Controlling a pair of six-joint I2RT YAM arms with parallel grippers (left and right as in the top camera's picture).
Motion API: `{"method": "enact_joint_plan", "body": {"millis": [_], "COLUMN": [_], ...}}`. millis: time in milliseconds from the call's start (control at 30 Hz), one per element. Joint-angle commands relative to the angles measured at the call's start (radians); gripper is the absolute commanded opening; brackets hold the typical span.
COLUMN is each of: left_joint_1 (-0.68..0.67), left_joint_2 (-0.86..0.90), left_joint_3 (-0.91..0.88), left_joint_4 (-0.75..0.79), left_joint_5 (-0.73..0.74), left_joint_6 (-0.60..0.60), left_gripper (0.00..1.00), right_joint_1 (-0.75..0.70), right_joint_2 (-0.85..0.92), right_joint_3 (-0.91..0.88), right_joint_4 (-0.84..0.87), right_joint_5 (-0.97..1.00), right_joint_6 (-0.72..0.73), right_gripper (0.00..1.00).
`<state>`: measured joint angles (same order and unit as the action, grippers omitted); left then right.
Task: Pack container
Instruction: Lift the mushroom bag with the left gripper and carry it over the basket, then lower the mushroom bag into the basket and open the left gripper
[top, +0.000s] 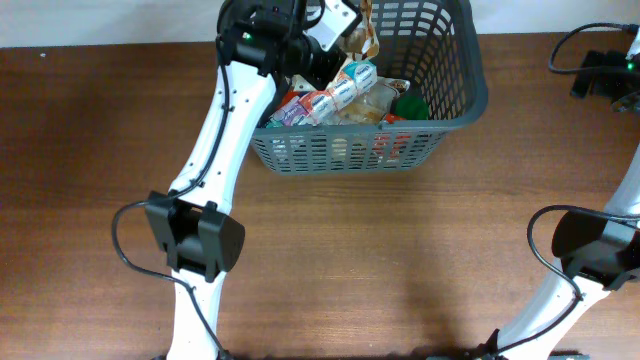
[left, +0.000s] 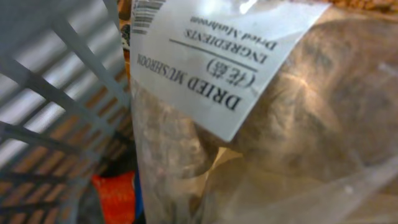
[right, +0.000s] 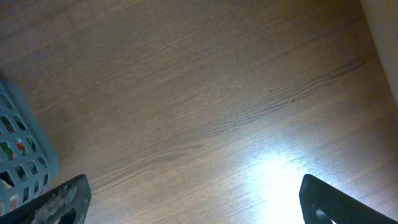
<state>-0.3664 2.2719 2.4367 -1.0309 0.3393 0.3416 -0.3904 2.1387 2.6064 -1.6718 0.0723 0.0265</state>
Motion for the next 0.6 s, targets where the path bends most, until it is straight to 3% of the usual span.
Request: {"method": "enact_joint_plan", "body": {"millis": [0, 400, 467, 533, 567], "left_joint_1": [0.002, 0.003, 0.003, 0.003, 0.003], "left_joint_2": [0.035, 0.089, 0.089, 0.089, 0.089], "left_joint_3": [0.002, 0.001, 0.001, 0.001, 0.001], "left_joint_4": [-0.024, -0.126, -0.131, -0.135, -0.137], "left_joint_5": [0.0, -0.024, -0.026, -0.026, -0.026], "left_joint_6": [-0.014, -0.014, -0.014, -0.014, -0.014], "left_gripper": [0.02, 0.03, 0.09, 0.28, 0.29], "right_joint_1": [-0.003, -0.003, -0.003, -0.003, -0.003], "right_joint_2": [0.008, 0.008, 0.008, 0.008, 0.008], "right_joint_3": [-0.005, -0.005, -0.005, -0.005, -0.005], "right_joint_4": [0.003, 0.003, 0.003, 0.003, 0.003], "right_joint_5": [-0.009, -0.009, -0.009, -0.009, -0.009], "right_joint_6": [0.008, 0.008, 0.008, 0.008, 0.008], "right_gripper": [0.99, 0.99, 0.99, 0.99, 0.99]}}
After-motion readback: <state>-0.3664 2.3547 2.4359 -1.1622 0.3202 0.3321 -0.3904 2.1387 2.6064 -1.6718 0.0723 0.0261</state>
